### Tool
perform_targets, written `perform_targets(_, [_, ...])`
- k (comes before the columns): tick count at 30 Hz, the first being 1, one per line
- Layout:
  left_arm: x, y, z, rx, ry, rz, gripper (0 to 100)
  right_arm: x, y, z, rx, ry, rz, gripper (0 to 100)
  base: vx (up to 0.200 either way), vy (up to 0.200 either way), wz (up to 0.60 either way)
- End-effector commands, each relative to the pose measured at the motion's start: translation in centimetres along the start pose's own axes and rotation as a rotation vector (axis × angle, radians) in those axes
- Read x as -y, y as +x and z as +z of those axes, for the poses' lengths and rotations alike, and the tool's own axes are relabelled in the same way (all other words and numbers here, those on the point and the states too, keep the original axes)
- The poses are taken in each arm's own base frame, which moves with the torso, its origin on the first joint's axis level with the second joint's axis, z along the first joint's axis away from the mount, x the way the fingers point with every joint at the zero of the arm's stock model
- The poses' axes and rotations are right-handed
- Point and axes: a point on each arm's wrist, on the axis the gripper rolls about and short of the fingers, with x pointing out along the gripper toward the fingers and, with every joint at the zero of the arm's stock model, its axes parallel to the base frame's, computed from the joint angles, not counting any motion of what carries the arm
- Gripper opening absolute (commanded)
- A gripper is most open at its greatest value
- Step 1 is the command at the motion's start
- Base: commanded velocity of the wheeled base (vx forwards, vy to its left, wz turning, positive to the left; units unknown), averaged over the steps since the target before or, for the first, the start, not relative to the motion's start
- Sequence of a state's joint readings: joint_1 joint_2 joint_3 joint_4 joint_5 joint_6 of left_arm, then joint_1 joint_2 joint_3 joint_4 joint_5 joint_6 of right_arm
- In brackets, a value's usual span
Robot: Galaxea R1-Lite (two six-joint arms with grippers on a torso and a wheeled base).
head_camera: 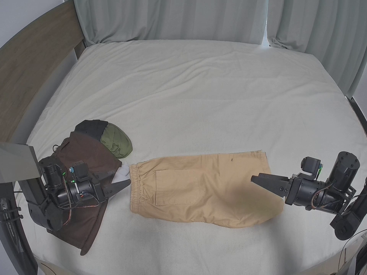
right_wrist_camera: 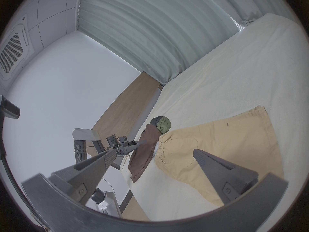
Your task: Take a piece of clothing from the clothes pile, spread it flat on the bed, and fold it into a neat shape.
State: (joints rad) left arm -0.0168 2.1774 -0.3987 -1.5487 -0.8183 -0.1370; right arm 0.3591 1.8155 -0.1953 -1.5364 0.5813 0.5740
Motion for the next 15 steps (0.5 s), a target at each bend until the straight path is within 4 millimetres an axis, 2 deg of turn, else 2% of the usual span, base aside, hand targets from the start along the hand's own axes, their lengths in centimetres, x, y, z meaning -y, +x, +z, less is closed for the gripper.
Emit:
perform_targets(1, [-0.7,0.4,-1.4,-0.032,-0.043,0.005,100,0.0,0.0,0.0,0.001,0.0,-0.002,100,0.0,0.0,0.0])
perform_targets(7, [-0.6,0.8,-2.4,-0.062,-0.112,0.002,100,0.1,-0.1,0.1,0.003,0.0,-0.005,100,0.0,0.0,0.0])
perform_targets(10, [-0.9,1.3,-3.8,-0.096,-0.152,0.019,100,0.2,-0.1,0.0,0.003,0.003,-0.011,100,0.0,0.0,0.0])
perform_targets(15, [-1.2,1.6,-4.3,-0.103,-0.177,0.029,100,0.1,-0.2,0.2,0.011,-0.003,-0.008,100,0.0,0.0,0.0])
